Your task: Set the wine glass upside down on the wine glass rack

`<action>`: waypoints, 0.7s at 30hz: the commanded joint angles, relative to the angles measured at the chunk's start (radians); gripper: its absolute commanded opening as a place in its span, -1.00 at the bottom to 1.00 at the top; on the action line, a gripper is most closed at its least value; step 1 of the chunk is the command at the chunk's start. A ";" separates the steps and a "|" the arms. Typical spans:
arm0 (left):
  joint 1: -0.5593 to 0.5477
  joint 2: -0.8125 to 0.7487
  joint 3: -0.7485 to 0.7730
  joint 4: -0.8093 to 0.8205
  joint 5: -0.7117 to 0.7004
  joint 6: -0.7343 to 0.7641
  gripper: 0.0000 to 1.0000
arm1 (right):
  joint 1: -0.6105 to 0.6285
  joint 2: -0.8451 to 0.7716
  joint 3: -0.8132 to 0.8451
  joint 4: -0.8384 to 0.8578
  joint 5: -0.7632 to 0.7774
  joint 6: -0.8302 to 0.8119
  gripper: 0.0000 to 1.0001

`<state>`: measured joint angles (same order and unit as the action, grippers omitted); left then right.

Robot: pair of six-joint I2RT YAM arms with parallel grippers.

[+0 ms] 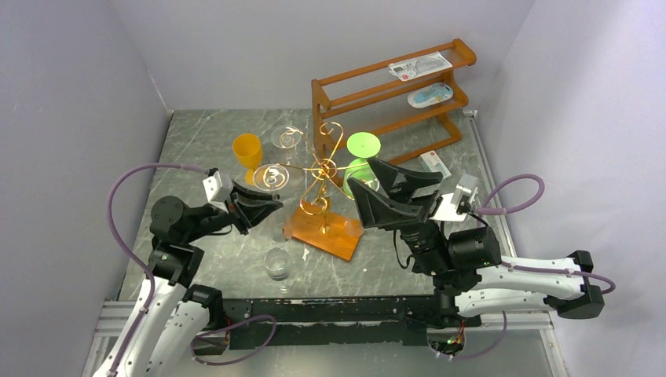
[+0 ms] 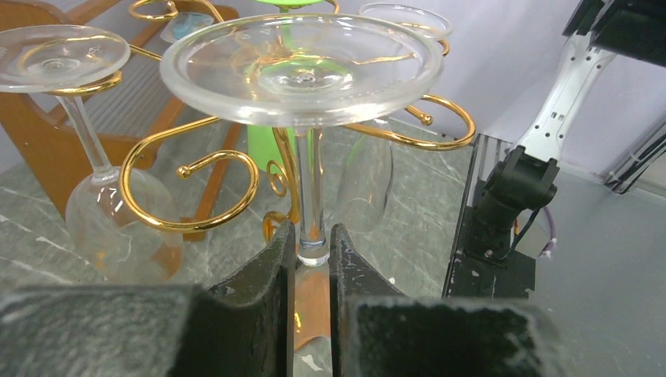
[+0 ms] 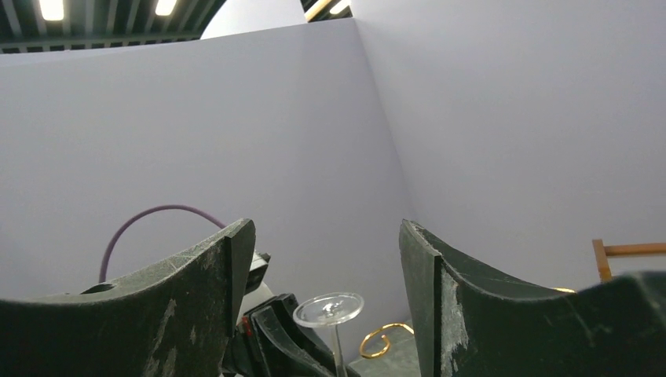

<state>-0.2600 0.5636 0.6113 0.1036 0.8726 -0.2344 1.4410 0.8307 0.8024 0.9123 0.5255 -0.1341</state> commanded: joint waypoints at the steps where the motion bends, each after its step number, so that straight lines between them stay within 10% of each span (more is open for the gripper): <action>1: -0.002 0.011 -0.054 0.252 0.029 -0.135 -0.90 | 0.000 -0.014 -0.016 0.005 0.026 0.008 0.42; 21: -0.034 0.139 -0.066 0.223 -0.021 -0.163 -0.90 | 0.001 -0.018 -0.031 0.007 0.037 0.010 0.42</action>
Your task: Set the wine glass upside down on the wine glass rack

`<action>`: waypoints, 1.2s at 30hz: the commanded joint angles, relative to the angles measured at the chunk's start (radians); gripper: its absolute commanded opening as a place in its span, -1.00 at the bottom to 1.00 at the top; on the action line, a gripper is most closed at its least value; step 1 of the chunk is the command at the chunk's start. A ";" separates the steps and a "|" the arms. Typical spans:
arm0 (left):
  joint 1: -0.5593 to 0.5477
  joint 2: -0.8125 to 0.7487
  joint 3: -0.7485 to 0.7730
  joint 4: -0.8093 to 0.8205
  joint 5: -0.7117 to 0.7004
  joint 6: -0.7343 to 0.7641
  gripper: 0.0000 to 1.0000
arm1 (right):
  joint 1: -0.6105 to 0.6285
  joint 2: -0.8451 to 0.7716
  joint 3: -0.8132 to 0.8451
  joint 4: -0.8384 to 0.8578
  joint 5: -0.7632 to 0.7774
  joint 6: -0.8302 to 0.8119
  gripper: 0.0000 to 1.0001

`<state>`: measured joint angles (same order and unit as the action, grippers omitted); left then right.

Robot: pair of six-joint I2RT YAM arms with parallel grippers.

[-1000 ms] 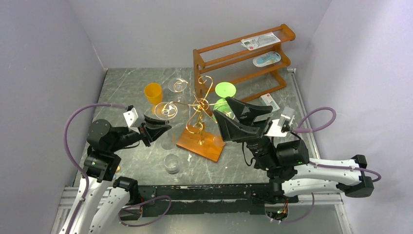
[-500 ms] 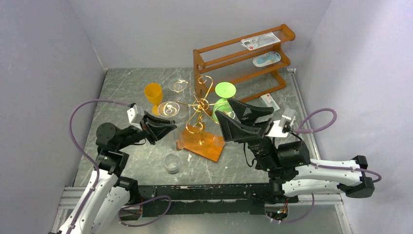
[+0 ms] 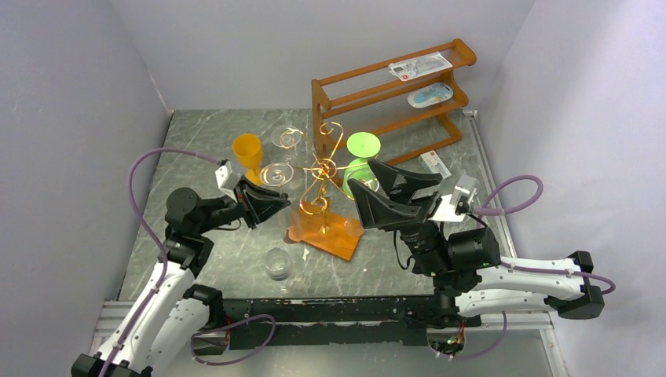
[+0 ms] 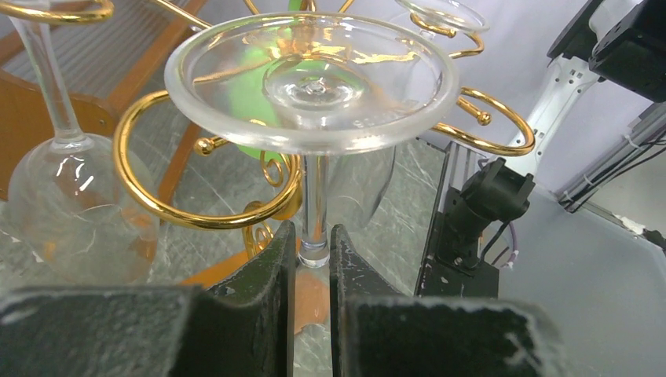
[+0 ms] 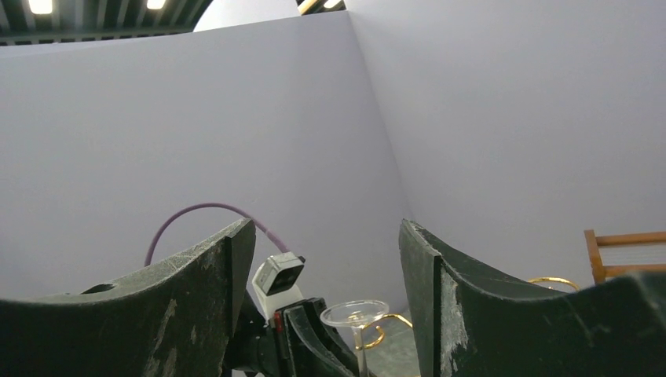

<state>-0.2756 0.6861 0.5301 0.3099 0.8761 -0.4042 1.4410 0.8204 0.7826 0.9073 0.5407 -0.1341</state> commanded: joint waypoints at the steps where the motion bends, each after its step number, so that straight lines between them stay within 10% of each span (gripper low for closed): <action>1: -0.026 0.018 0.015 0.015 -0.040 0.009 -0.90 | 0.000 -0.006 -0.011 0.012 0.021 0.010 0.42; 36: -0.102 -0.089 -0.129 0.149 -0.413 -0.017 -0.90 | 0.001 -0.009 -0.006 -0.004 0.024 0.012 0.41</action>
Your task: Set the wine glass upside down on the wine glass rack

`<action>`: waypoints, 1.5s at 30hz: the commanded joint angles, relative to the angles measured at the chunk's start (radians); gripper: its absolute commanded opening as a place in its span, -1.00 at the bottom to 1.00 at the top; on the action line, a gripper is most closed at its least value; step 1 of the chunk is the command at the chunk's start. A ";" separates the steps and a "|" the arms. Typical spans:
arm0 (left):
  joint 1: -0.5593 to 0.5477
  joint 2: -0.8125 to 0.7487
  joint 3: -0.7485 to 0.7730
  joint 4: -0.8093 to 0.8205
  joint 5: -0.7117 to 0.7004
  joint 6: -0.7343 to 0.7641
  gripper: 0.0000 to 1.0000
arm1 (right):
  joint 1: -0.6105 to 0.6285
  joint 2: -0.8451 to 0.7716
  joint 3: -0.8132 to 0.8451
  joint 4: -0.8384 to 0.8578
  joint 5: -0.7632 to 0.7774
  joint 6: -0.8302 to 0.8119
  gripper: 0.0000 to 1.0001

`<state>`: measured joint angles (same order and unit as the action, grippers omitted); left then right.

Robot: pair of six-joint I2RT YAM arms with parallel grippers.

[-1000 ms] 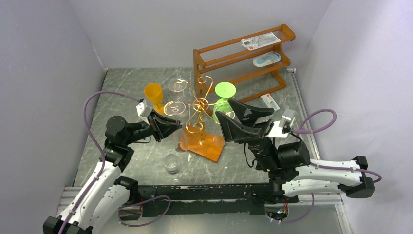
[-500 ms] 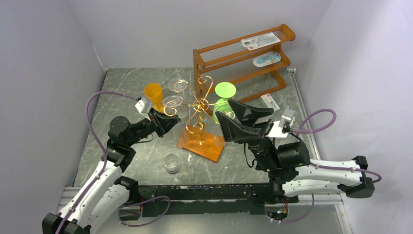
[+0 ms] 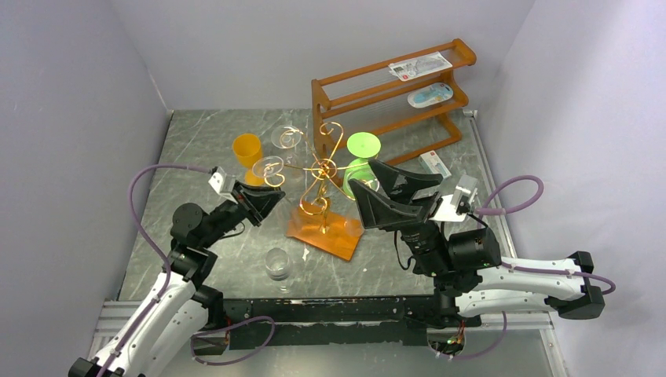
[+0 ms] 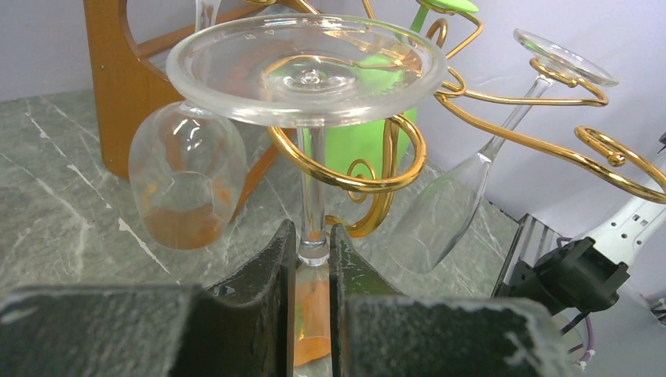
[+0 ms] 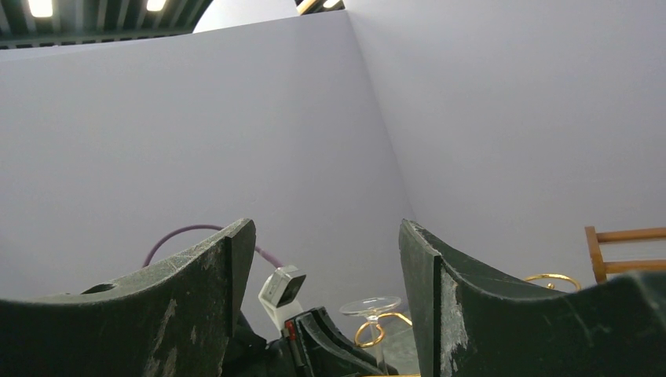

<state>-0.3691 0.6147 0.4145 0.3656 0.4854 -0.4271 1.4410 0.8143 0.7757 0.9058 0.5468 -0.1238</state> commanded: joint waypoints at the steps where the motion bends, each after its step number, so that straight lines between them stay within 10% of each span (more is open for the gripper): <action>1: -0.008 -0.018 -0.016 0.096 -0.018 0.012 -0.90 | 0.000 -0.002 0.000 -0.003 0.018 0.001 0.42; 21: -0.080 -0.022 -0.086 0.154 -0.021 0.051 -0.87 | -0.001 -0.007 0.005 -0.023 0.025 0.000 0.42; 45: -0.086 -0.191 -0.029 -0.205 -0.166 0.019 0.61 | 0.000 0.001 0.058 -0.179 0.042 0.045 0.44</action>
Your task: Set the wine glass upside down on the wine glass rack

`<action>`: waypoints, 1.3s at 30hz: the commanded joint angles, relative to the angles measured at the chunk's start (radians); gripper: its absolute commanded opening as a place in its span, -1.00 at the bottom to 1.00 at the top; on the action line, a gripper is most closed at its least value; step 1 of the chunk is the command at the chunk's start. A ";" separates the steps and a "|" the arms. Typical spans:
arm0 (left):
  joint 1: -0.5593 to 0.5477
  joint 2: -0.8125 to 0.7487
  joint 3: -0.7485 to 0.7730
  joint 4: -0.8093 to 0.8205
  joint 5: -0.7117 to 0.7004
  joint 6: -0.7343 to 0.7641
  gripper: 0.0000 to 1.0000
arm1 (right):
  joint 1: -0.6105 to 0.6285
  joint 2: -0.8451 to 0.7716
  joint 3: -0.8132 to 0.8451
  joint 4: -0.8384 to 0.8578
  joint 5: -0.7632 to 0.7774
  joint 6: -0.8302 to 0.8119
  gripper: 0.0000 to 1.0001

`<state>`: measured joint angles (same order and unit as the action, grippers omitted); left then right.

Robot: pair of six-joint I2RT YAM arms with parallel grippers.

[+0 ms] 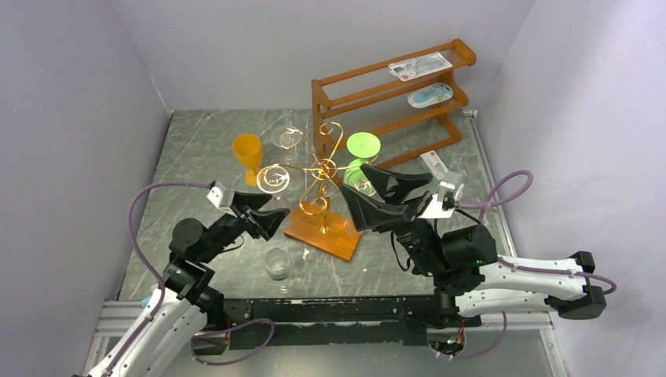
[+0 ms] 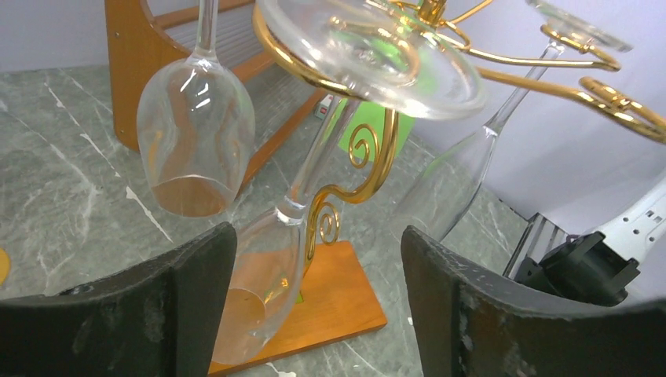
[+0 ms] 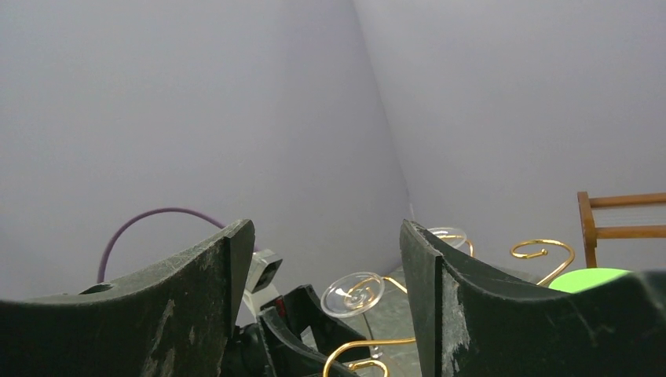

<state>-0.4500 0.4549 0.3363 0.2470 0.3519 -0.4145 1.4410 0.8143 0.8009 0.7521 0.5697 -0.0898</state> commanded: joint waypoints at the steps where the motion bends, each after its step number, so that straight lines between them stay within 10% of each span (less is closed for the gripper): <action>1: -0.006 -0.039 0.056 -0.109 -0.039 0.008 0.64 | 0.000 0.004 0.038 -0.034 0.018 0.013 0.44; 12: -0.007 -0.112 0.203 -0.493 -0.095 0.018 0.74 | 0.001 0.061 0.203 -0.382 0.028 0.118 0.46; 24: -0.006 -0.157 0.589 -0.820 -0.559 0.046 0.83 | 0.002 0.336 0.661 -1.272 -0.336 0.118 0.43; 39: -0.007 0.057 1.021 -0.813 -0.705 0.106 0.93 | 0.095 0.750 0.759 -1.391 -0.311 0.129 0.42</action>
<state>-0.4522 0.4980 1.3258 -0.5457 -0.3092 -0.3340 1.5211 1.5116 1.5146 -0.5907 0.1932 -0.0216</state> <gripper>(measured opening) 0.965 0.706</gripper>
